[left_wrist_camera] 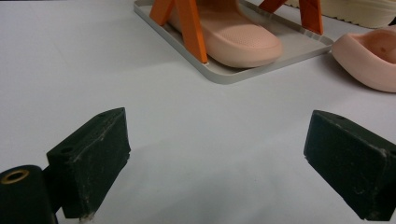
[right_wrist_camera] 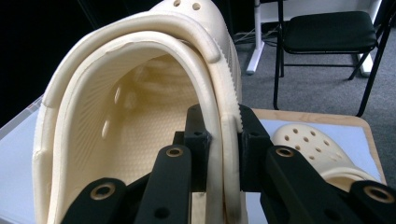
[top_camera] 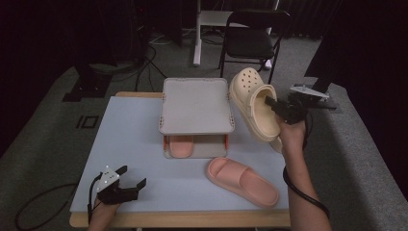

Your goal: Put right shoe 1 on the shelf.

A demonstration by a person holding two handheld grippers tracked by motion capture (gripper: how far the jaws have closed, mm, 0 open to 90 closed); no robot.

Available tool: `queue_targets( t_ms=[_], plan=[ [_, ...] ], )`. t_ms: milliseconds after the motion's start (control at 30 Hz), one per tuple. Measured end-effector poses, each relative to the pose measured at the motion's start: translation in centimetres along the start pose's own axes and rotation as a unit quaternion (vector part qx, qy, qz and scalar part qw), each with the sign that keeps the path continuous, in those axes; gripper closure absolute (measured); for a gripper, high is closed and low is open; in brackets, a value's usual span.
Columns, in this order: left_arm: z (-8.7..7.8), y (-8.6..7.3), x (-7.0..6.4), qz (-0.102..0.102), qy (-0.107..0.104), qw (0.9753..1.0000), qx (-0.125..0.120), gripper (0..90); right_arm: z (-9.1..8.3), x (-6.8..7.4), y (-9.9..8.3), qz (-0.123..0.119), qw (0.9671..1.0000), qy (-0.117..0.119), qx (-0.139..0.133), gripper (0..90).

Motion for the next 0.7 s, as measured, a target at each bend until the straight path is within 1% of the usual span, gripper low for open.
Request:
queue_targets(
  t_ms=[67, 400, 700],
  plan=[
    [0.0, 0.0, 0.0, -0.001, -0.001, 1.0, -0.001, 6.8, 0.4, 0.7, 0.3, -0.001, 1.0, 0.003, 0.0, 77.7],
    [0.0, 0.0, -0.1, 0.001, -0.003, 1.0, -0.001, 6.8, 2.0, 3.1, 1.0, 0.0, 0.9999, 0.014, -0.002, 77.7],
    [-0.2, 0.0, 0.0, 0.002, -0.004, 1.0, -0.001, 6.8, 3.5, 5.1, 1.2, -0.003, 0.9998, 0.018, 0.0, 77.7]
  ],
)
Point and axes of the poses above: each handheld gripper's, and its own axes: z roughly forward along the jaws, y roughly out of its top, x roughly to its left, the point moved 2 cm from there along z, roughly forward along the jaws, and after that the axes turned 5 degrees about -z, right-handed, at the moved point
